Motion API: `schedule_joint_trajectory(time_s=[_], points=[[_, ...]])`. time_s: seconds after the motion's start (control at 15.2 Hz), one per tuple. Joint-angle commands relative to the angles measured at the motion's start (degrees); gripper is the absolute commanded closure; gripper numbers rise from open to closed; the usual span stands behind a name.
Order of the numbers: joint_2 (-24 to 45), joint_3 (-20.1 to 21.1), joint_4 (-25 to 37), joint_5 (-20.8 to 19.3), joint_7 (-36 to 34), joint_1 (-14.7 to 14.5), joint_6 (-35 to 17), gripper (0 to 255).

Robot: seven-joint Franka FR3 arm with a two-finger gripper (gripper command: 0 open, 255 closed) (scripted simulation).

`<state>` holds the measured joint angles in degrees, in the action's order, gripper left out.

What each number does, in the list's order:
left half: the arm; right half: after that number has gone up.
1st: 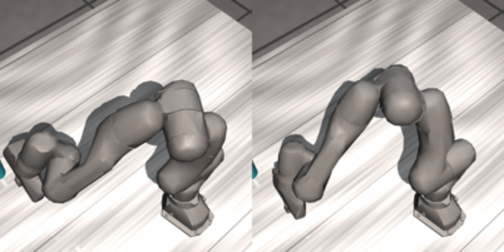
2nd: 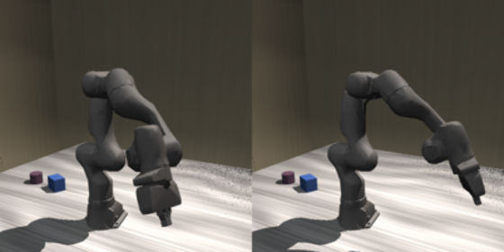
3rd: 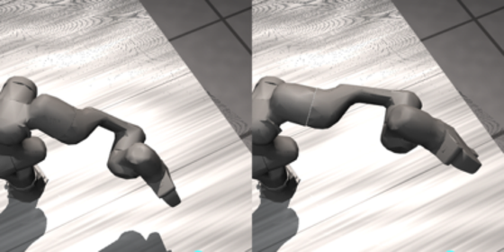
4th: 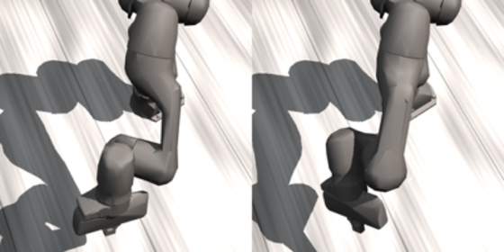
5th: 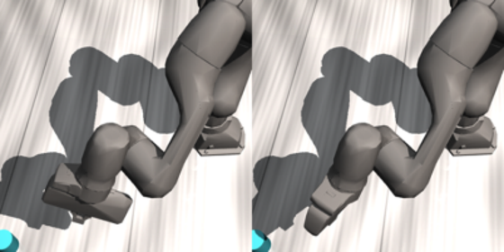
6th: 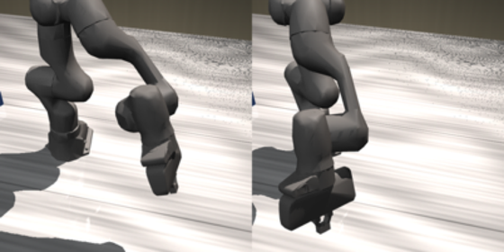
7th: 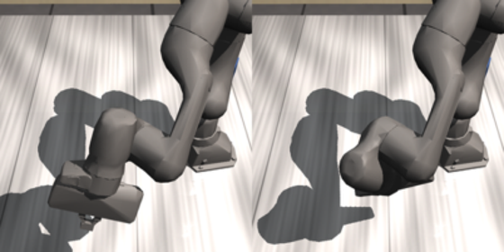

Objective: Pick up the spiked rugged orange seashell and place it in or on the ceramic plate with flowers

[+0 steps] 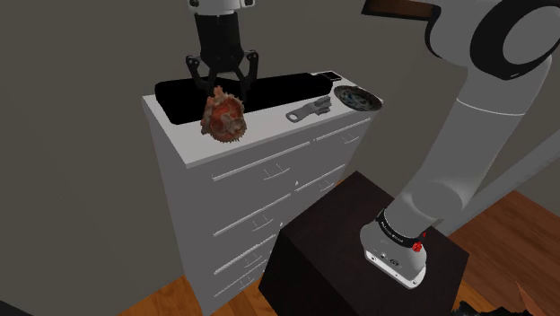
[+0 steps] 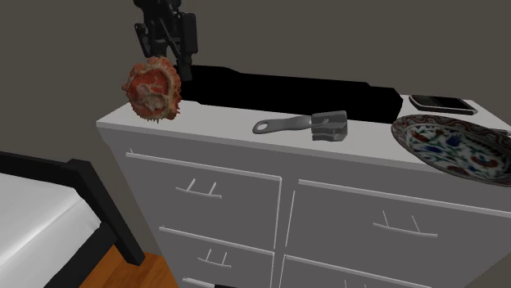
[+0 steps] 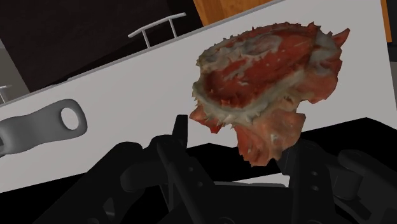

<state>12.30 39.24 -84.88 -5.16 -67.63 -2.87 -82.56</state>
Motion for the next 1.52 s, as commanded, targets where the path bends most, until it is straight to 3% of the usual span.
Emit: schedule_joint_trajectory(time_s=[0.0, 0.73, 1.32, 1.45], points=[[0.0, 0.0, -0.1, 0.0, 0.0, 0.0, 0.0, 255], [2.7, 0.3, 11.0, -1.5, -1.1, -2.0, 8.9, 255], [7.8, 0.5, 24.9, -4.6, -2.6, -6.0, 18.5, 255], [2.4, 0.2, 18.2, -1.8, 0.8, -1.2, 16.4, 255]])
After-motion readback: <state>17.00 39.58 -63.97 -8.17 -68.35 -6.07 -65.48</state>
